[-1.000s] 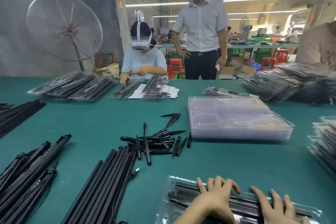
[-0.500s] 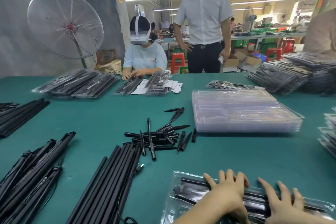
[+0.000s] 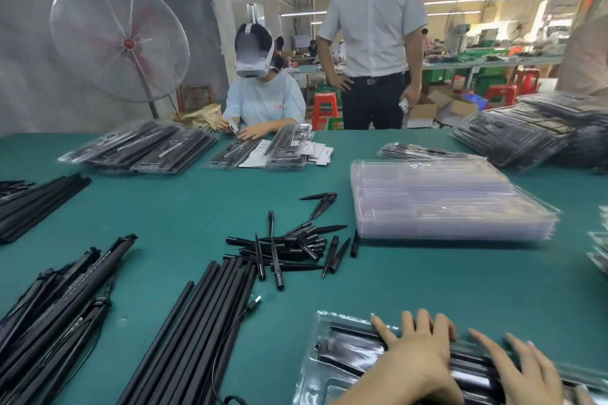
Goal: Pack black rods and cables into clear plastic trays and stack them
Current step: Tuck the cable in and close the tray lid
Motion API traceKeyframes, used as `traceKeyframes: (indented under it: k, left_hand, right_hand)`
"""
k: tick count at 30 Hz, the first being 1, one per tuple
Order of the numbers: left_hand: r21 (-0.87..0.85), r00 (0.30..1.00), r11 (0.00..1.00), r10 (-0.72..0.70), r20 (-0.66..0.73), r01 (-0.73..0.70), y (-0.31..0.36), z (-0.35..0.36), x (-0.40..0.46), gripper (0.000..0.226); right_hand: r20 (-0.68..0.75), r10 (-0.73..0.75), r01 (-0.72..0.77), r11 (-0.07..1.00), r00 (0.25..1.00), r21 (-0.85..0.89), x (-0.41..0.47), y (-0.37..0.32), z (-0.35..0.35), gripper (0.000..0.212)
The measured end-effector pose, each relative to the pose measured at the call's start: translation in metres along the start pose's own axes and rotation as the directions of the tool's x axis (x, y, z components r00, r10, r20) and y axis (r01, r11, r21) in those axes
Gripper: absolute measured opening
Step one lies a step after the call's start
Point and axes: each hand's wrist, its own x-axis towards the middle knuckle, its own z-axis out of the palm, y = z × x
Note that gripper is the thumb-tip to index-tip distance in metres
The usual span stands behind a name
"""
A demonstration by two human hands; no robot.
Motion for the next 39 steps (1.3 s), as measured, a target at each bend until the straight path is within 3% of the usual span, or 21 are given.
traceKeyframes:
  k: [4,8,15,22,26,36,39]
  left_hand:
    - [0.032,1.0,0.999,0.014,0.025,-0.014,0.004,-0.007,-0.006,0.059]
    - [0.044,0.999,0.998,0.031,0.037,-0.033,0.002,-0.009,-0.009,0.063]
    - [0.02,0.996,0.996,0.091,0.019,-0.092,-0.005,-0.008,-0.017,0.069]
    - [-0.009,0.993,0.993,0.116,0.023,-0.116,-0.008,-0.008,-0.018,0.071]
    - [-0.012,0.992,0.992,0.122,0.025,-0.122,-0.008,-0.007,-0.017,0.072]
    - [0.025,0.993,0.993,0.111,0.035,-0.112,-0.006,-0.007,-0.017,0.078]
    - [0.062,0.995,0.994,0.093,0.041,-0.095,-0.003,-0.008,-0.016,0.08]
  right_hand:
    - [-0.001,-0.001,0.001,0.997,1.0,0.077,0.002,0.003,0.0,0.105]
    - [0.182,0.028,-0.022,0.999,0.983,-0.038,0.009,0.003,-0.007,0.117]
    - [0.191,0.025,-0.004,0.994,0.981,-0.109,0.015,0.013,-0.006,0.11]
    - [0.273,0.011,-0.002,0.999,0.962,-0.035,0.015,0.012,-0.017,0.119]
    - [0.275,-0.011,0.009,1.0,0.961,0.008,0.01,0.007,-0.027,0.114]
    - [0.27,0.01,-0.013,1.0,0.963,0.009,0.004,-0.004,-0.036,0.11]
    - [0.332,0.017,-0.015,1.0,0.943,-0.007,0.007,-0.006,-0.039,0.114]
